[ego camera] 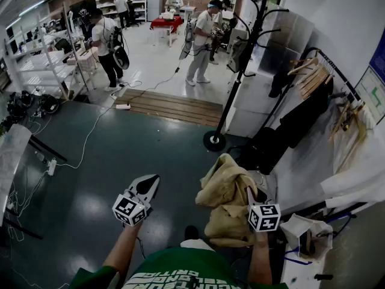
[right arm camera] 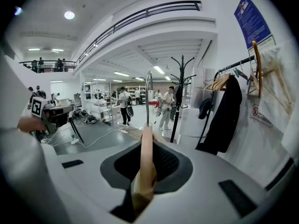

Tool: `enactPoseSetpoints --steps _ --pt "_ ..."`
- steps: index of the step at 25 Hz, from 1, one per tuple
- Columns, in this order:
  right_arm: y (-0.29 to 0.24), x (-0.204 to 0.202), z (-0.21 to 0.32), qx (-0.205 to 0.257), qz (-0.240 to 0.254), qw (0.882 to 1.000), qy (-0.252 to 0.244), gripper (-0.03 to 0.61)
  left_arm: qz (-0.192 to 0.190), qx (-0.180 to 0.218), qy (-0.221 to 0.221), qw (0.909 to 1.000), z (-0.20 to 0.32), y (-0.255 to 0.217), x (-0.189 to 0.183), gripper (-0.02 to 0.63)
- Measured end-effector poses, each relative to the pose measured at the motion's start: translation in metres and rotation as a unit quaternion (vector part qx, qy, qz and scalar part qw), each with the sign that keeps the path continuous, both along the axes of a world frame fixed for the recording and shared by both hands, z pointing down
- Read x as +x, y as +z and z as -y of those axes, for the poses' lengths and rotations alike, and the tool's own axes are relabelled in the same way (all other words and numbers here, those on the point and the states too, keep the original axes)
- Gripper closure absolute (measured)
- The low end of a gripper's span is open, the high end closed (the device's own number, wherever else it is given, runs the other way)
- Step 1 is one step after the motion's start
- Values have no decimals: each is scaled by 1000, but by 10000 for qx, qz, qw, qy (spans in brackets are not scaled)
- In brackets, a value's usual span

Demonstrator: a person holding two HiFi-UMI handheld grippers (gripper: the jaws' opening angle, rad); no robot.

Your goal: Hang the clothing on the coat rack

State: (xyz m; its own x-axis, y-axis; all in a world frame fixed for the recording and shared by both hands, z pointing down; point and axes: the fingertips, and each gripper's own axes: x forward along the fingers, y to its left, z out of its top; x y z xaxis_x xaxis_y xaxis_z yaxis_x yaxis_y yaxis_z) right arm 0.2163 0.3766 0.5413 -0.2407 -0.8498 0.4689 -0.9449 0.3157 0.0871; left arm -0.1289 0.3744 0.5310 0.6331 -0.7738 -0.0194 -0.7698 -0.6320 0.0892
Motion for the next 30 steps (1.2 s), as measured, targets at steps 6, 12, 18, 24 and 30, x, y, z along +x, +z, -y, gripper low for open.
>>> enactPoseSetpoints --steps 6,12,18,24,30 --pt "1 6 17 5 36 10000 -27 523 54 -57 -65 9999 10 3 1 611" --pt "-1 10 43 9 81 9999 -119 522 82 -168 -159 9997 28 8 5 611" --pt "-1 19 70 3 112 9996 -255 523 97 -140 -189 9997 53 5 23 611" --pt "-3 28 96 4 165 9991 -381 523 128 -113 -203 9996 79 0 46 611" --pt "-2 34 121 25 204 9984 -528 523 198 -74 -148 9997 102 -1 69 611"
